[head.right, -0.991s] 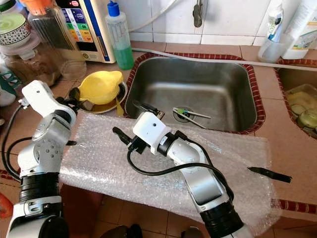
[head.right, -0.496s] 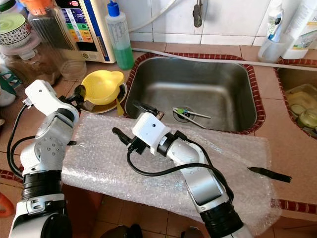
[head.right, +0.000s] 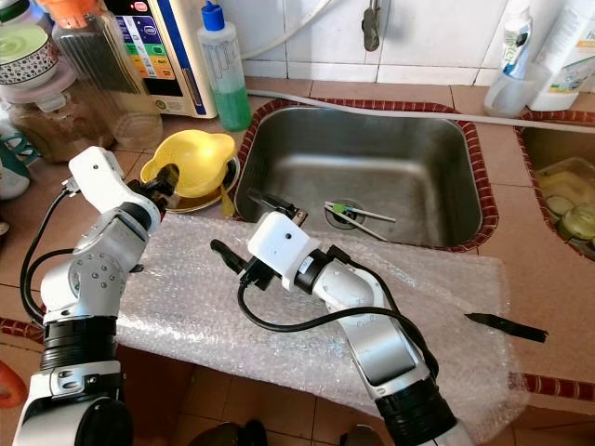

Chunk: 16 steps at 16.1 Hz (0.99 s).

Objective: Kitchen organization

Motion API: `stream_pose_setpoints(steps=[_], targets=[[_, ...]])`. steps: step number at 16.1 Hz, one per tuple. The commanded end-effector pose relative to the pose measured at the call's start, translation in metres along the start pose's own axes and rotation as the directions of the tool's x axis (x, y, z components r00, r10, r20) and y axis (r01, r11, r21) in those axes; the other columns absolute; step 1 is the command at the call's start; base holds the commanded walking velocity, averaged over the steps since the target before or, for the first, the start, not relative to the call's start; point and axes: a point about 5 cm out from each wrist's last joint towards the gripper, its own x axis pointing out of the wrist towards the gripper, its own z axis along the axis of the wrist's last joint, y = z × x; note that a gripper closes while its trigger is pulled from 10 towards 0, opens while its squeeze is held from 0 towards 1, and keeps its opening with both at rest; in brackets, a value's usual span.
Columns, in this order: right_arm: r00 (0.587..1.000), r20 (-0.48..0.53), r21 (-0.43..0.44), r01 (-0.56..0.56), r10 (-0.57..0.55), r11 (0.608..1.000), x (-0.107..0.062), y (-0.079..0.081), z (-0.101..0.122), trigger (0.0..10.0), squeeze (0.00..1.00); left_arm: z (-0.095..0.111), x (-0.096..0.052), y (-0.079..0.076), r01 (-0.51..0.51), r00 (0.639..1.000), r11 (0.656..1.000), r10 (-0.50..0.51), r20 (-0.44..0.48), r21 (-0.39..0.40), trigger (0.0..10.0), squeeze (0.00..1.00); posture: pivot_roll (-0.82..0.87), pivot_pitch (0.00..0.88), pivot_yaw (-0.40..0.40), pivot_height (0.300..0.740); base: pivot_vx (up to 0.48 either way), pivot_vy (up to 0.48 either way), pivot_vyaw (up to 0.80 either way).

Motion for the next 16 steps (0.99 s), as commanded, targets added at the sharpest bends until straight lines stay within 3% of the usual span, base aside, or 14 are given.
stream_pose_setpoints(steps=[1,8,16], targets=[[1.0,0.011,-0.005,-0.017,0.017,1.0,0.001,0.004,0.002,10.0,0.0,-0.003,0.001,0.003,-0.002,1.0,1.0,0.002,-0.022,0.013,0.0,0.0,-0.18,0.151,0.122,0.74,0.0,0.0,0.0],[1.0,0.011,-0.01,-0.014,0.014,1.0,0.001,0.004,0.001,10.0,0.0,0.0,0.0,0.01,-0.034,0.999,0.999,0.034,-0.006,0.034,0.0,0.0,-0.18,0.153,0.12,0.74,0.0,0.0,0.0],[1.0,0.013,-0.006,-0.017,0.017,1.0,0.003,0.004,0.001,10.0,0.0,0.013,-0.002,0.014,-0.068,0.994,0.997,0.065,0.088,0.026,0.0,0.0,-0.17,0.156,0.119,0.74,0.0,0.0,0.0]])
